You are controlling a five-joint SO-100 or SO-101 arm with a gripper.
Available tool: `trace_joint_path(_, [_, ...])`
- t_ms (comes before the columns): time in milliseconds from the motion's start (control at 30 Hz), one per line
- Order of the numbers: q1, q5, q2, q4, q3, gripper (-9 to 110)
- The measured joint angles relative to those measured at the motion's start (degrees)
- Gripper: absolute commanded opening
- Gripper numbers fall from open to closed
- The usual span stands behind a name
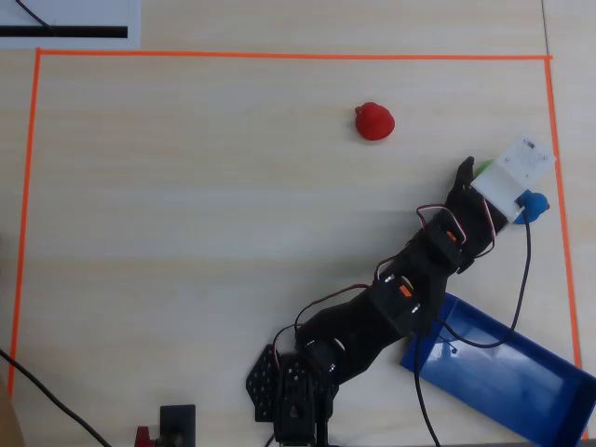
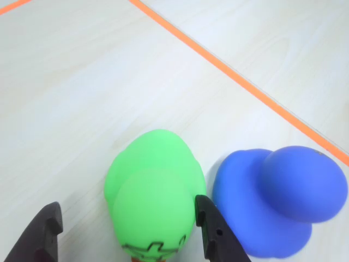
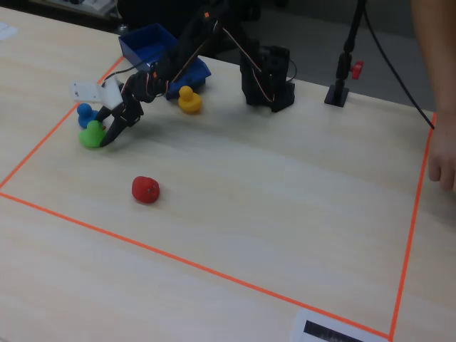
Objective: Grasp green duck and put it into box.
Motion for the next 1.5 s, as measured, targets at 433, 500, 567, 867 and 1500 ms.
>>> trace_joint_path(433, [0.0,-0.97,-3.34,1.85,-5.1,18])
trace_joint_path(500, [-0.09,-0.62,-3.34,1.93,-5.1,15])
trace_joint_path(567, [-0.35,-0.7,-3.25,1.93,-5.19,12])
trace_joint_path(867, [-0.53,-1.23,-2.99,3.43,-6.24,0])
trace_joint_path(1500, [0.09,9.67,32.26,39.64,-9.93,0])
